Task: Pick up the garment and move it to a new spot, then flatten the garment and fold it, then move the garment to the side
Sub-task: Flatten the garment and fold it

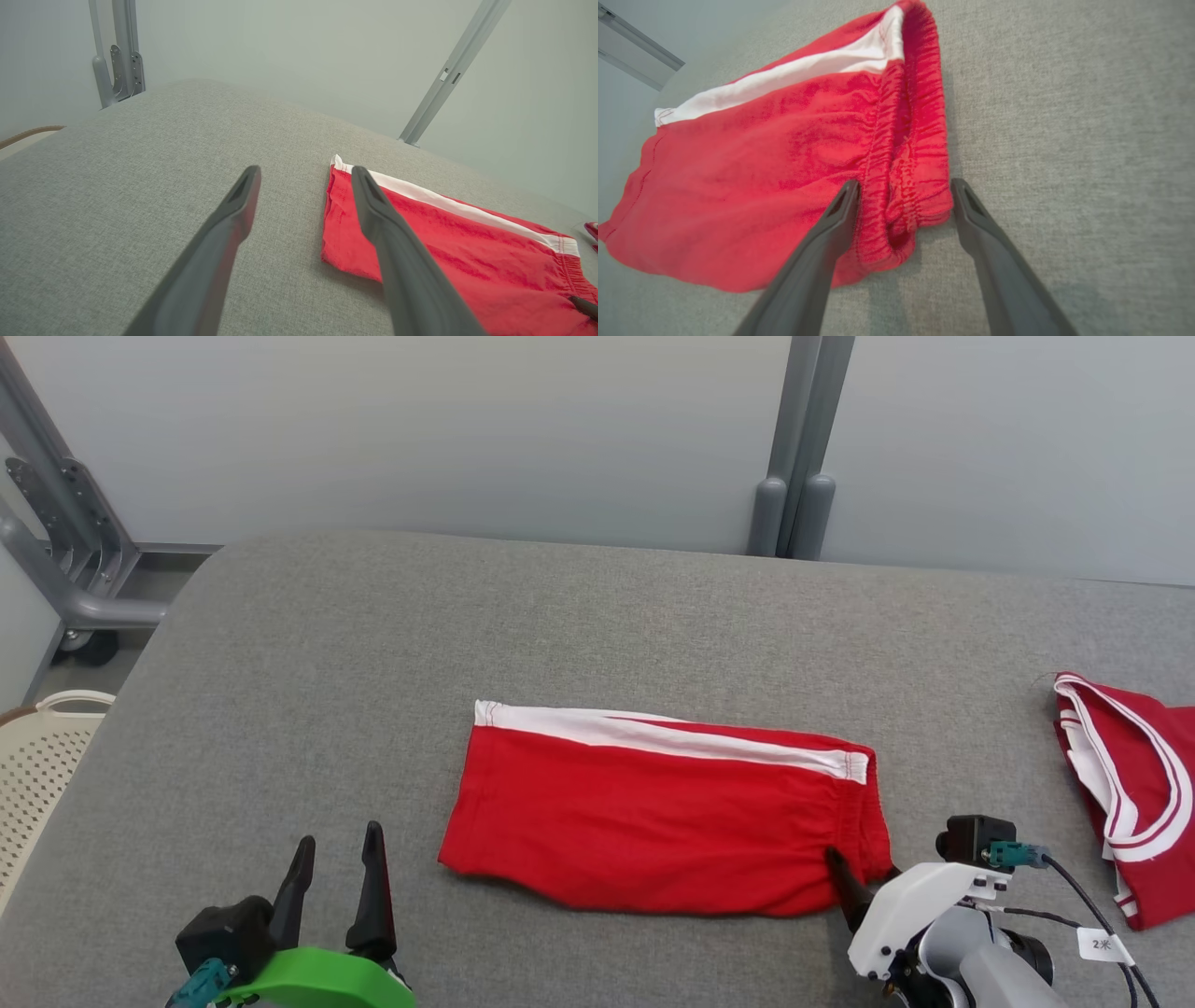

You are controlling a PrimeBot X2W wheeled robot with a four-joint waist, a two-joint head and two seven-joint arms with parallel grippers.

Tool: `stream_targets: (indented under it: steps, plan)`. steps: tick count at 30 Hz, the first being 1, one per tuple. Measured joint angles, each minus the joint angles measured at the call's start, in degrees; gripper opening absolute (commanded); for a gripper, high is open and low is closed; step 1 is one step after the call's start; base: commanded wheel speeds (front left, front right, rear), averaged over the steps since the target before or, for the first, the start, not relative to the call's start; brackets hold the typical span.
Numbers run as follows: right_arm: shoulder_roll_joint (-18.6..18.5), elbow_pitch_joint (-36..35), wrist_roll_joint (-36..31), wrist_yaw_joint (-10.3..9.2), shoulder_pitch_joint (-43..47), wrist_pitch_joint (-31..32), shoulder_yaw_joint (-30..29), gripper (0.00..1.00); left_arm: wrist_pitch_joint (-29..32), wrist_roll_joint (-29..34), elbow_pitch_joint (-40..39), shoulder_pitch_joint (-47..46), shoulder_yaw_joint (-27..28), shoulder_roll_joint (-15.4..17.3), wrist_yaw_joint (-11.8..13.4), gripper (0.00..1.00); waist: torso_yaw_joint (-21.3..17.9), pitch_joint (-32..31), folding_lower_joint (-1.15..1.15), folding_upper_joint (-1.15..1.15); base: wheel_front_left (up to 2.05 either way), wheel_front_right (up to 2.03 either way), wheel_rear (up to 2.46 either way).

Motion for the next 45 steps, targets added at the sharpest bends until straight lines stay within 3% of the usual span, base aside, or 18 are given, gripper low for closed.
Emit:
stream_targets:
  steps: [9,12,14,15,25,37,45]
  plan:
    - [-0.09,5.57,5.6,0.0,-3.01,0.43,3.26,1.0,-0.01,0.38,0.27,0.24,-0.01,-0.16,0.0,1.0,0.24,-0.15,0.0,0.0,0.0,0.0,0.0]
    - [-0.1,6.82,9.02,0.0,-4.17,0.13,5.36,0.26,-0.01,0.47,0.55,0.28,-0.02,-0.13,0.0,1.0,-0.17,-0.09,0.0,0.0,0.0,0.0,0.0]
    - [-0.05,7.57,10.02,0.0,-4.93,-0.35,5.91,0.05,-0.01,0.6,0.66,0.29,-0.04,-0.12,0.0,1.0,-0.5,-0.07,0.0,0.0,0.0,0.0,0.0]
    - [-0.02,7.82,10.27,0.0,-5.26,-0.65,6.11,0.0,-0.01,0.73,0.73,0.31,-0.04,-0.11,0.0,1.0,-0.7,-0.06,0.0,0.0,0.0,0.0,0.0]
    - [-0.27,5.23,10.13,0.0,-7.01,-0.11,3.24,0.0,-0.01,0.83,0.37,0.71,0.04,-0.14,0.31,1.0,-3.94,-0.24,0.0,0.0,0.0,0.0,0.0]
    - [-10.28,-4.7,2.2,0.0,-4.12,10.11,-6.91,0.0,0.32,1.01,-0.42,0.64,-1.29,-0.55,0.26,1.0,-8.5,0.3,0.0,0.0,0.0,0.0,0.0]
    - [-7.33,-14.32,-1.74,0.0,-2.66,17.16,-9.81,0.0,0.4,1.1,-0.67,-0.07,-1.81,-1.16,0.26,1.0,-10.22,0.81,0.0,0.0,0.0,0.0,0.0]
